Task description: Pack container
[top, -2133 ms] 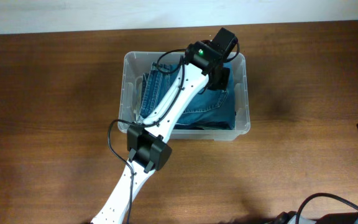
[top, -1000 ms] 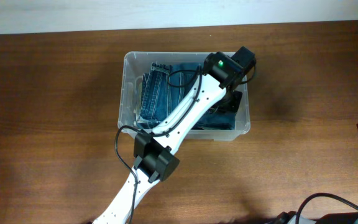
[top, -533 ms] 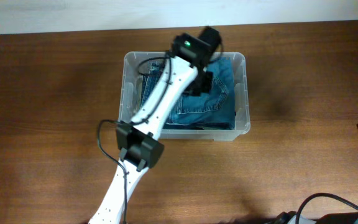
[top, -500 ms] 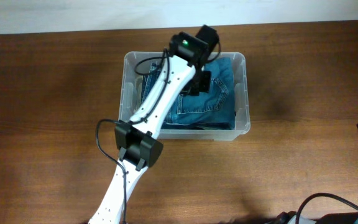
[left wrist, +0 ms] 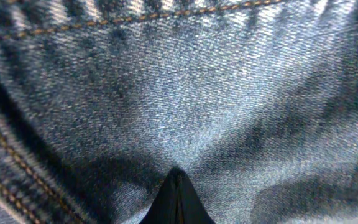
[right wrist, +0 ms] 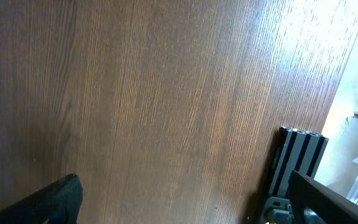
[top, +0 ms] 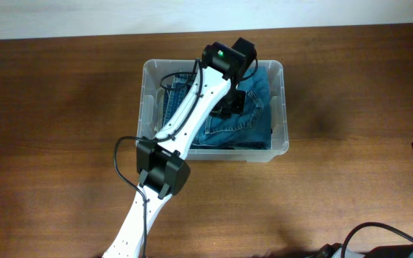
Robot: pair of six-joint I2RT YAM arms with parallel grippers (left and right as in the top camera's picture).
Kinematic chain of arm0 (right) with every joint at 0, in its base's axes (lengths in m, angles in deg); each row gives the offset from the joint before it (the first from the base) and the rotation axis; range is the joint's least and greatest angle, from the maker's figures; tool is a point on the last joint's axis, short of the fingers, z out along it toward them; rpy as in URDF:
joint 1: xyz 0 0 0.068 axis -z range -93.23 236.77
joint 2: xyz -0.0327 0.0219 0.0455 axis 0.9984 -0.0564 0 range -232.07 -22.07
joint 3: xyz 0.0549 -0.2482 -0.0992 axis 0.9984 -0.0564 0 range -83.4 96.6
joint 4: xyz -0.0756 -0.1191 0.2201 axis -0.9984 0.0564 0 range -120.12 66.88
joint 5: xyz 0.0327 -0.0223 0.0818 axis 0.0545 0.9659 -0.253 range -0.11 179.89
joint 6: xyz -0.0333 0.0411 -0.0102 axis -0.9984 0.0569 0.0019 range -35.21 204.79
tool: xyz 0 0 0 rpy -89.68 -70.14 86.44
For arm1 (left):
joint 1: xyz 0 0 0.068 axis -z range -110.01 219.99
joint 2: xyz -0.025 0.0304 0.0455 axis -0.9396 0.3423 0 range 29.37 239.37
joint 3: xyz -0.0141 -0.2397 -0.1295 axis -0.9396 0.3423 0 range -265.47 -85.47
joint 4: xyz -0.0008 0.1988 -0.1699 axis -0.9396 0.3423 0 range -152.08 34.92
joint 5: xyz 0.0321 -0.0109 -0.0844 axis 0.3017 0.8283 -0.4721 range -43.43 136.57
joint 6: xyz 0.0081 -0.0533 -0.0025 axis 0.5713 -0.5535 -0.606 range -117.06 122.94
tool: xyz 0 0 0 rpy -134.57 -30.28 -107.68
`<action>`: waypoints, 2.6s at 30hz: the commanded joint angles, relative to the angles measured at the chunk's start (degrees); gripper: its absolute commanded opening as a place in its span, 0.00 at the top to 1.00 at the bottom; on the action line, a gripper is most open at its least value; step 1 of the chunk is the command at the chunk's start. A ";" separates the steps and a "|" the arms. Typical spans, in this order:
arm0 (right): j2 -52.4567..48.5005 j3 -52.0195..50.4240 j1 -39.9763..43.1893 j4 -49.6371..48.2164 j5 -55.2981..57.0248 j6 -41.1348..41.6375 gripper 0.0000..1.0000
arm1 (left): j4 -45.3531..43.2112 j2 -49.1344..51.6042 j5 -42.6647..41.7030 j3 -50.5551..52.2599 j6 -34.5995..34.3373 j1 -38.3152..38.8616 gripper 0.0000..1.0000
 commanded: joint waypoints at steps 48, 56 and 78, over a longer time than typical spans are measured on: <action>0.07 -0.24 0.15 -0.02 0.28 0.48 0.02 | -29.11 -112.24 2.89 82.88 1.42 -3.87 0.00; 0.07 -0.24 0.15 -0.02 0.28 0.48 0.02 | -21.62 -114.79 2.86 87.01 1.42 -3.87 0.01; 0.07 -0.24 0.15 -0.02 0.28 0.48 0.02 | -37.31 -117.22 -3.21 100.63 27.71 -8.41 0.01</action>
